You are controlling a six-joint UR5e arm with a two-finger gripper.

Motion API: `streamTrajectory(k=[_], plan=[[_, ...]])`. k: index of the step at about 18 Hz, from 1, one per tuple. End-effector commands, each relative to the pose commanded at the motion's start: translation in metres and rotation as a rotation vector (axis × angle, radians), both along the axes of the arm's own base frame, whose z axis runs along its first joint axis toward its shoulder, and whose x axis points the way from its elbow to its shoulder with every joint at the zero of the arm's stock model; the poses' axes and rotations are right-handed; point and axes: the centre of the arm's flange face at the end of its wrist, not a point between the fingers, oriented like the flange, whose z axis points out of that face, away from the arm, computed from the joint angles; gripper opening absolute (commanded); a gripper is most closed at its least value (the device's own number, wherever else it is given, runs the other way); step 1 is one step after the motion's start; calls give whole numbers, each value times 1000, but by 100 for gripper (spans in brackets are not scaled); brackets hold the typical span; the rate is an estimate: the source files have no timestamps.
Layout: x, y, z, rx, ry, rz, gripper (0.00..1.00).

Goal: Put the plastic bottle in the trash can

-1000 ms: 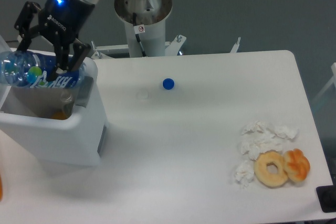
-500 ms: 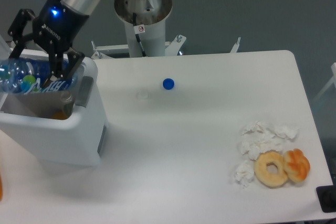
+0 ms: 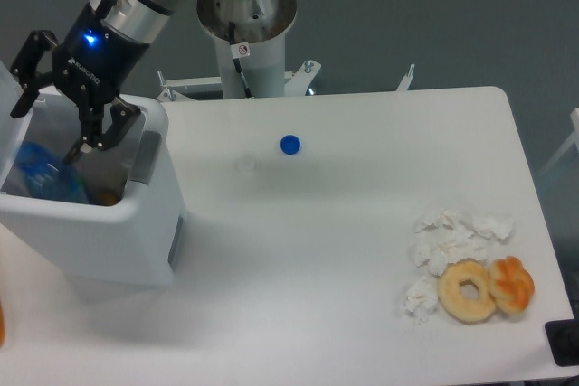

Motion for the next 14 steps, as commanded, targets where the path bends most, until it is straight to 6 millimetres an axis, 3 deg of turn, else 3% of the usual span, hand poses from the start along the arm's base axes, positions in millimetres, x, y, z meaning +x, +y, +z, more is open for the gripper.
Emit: streamTrajectory(k=[3,5,11,14], plan=[[-1,0,2,5,7,-3,85],[-15,1,7,22,36,3,100],[-93,-28,6,54,137,75,100],[-125,-36,-8,21,257,69,100]])
